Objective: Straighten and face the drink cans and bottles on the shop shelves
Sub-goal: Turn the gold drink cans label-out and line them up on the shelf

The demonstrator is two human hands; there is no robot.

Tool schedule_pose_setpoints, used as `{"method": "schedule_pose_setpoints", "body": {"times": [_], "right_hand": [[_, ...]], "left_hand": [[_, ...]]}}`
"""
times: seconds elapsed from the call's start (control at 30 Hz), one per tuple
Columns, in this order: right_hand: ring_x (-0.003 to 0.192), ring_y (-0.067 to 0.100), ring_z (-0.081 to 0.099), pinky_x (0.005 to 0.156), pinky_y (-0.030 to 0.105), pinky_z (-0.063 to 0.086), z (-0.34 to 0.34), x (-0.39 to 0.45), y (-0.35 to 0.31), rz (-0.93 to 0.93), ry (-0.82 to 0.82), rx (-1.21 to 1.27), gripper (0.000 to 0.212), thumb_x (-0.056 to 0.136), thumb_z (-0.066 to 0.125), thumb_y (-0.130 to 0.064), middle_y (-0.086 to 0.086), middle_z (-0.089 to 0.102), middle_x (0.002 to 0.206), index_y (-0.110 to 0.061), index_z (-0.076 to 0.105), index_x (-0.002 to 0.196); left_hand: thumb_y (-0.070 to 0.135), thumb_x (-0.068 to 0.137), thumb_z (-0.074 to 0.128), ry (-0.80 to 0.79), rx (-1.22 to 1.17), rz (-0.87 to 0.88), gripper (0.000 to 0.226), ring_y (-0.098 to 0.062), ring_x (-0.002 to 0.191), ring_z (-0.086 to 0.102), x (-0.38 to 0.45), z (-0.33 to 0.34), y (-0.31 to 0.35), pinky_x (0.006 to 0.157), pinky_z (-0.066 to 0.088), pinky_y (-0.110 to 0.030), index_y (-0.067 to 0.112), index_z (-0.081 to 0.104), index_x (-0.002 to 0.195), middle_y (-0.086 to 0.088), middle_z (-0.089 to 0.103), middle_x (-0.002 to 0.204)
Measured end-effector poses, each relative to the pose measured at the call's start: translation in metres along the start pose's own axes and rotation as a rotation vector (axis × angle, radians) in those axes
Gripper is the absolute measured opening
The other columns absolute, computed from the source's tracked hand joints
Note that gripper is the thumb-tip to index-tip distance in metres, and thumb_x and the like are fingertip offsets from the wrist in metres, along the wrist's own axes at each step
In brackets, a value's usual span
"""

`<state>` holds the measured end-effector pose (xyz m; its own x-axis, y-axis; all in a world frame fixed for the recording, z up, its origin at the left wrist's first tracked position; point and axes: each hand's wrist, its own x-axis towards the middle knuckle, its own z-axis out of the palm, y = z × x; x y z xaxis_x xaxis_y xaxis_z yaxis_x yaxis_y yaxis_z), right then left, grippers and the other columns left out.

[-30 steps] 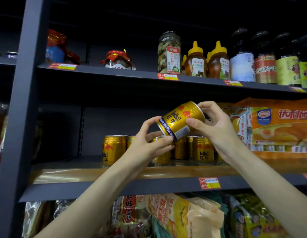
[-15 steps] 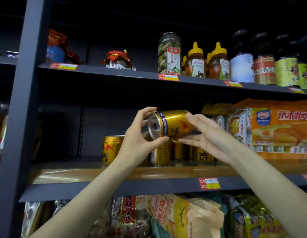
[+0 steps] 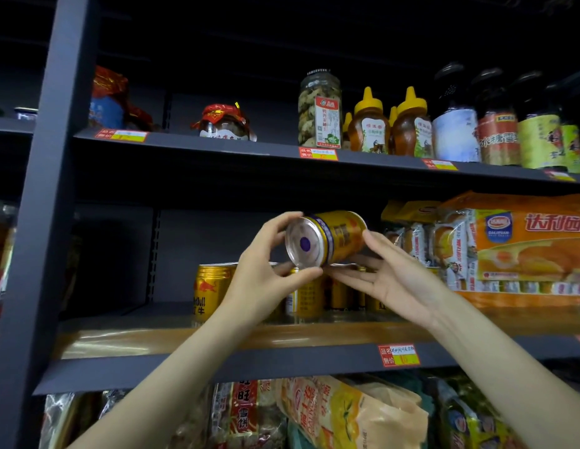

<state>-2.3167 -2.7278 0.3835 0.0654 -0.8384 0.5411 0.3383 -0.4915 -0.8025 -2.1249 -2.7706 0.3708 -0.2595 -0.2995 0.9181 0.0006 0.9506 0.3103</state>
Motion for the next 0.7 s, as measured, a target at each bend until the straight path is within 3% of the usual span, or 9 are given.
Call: {"method": "schedule_pose_setpoints", "body": {"times": [0.13,0.3,0.43,0.57,0.7], "right_hand": [[0.095,0.028,0.07,0.072,0.033,0.059,0.003,0.003,0.001,-0.032,0.051,0.0,0.045,0.076,0.064,-0.027,0.02,0.062,0.115,-0.009,0.055,0.116],[0.103,0.028,0.067,0.076,0.034,0.057,0.001,0.007,0.004,-0.231,0.017,-0.02,0.05,0.059,0.078,-0.025,0.007,0.071,0.1,-0.016,0.057,0.103],[0.104,0.022,0.066,0.078,0.029,0.055,0.002,0.006,0.002,-0.325,-0.063,-0.122,0.058,0.053,0.087,-0.03,0.003,0.07,0.104,-0.021,0.059,0.103],[0.108,0.018,0.061,0.082,0.026,0.053,0.007,0.002,0.0,-0.385,-0.099,-0.298,0.048,0.066,0.08,-0.018,-0.005,0.067,0.107,-0.024,0.055,0.106],[0.112,0.008,0.058,0.091,0.03,0.052,0.013,0.002,0.0,-0.43,-0.1,-0.485,0.063,0.066,0.075,-0.011,-0.013,0.062,0.117,-0.032,0.046,0.118]], "left_hand": [[0.007,0.073,0.075,-0.093,0.128,0.096,0.073,0.005,0.126,0.039,-0.001,-0.003,0.001,0.09,0.047,-0.012,0.037,0.038,0.127,0.026,0.04,0.129],[0.012,0.073,0.074,-0.114,-0.067,-0.043,0.065,-0.01,0.11,0.058,0.0,-0.003,-0.002,0.08,0.052,-0.017,0.037,0.04,0.122,0.007,0.049,0.128],[0.028,0.066,0.073,-0.13,-0.084,-0.088,0.065,-0.009,0.105,0.061,0.0,-0.004,-0.003,0.078,0.05,-0.015,0.033,0.04,0.122,0.006,0.053,0.124],[0.023,0.07,0.076,-0.151,0.024,-0.09,0.063,-0.008,0.111,0.057,0.0,-0.003,-0.011,0.085,0.052,-0.019,0.035,0.036,0.116,0.01,0.052,0.123],[0.017,0.071,0.078,-0.168,0.099,-0.071,0.066,-0.01,0.115,0.056,0.003,-0.006,-0.021,0.094,0.05,-0.027,0.032,0.032,0.116,0.002,0.056,0.126]]}}
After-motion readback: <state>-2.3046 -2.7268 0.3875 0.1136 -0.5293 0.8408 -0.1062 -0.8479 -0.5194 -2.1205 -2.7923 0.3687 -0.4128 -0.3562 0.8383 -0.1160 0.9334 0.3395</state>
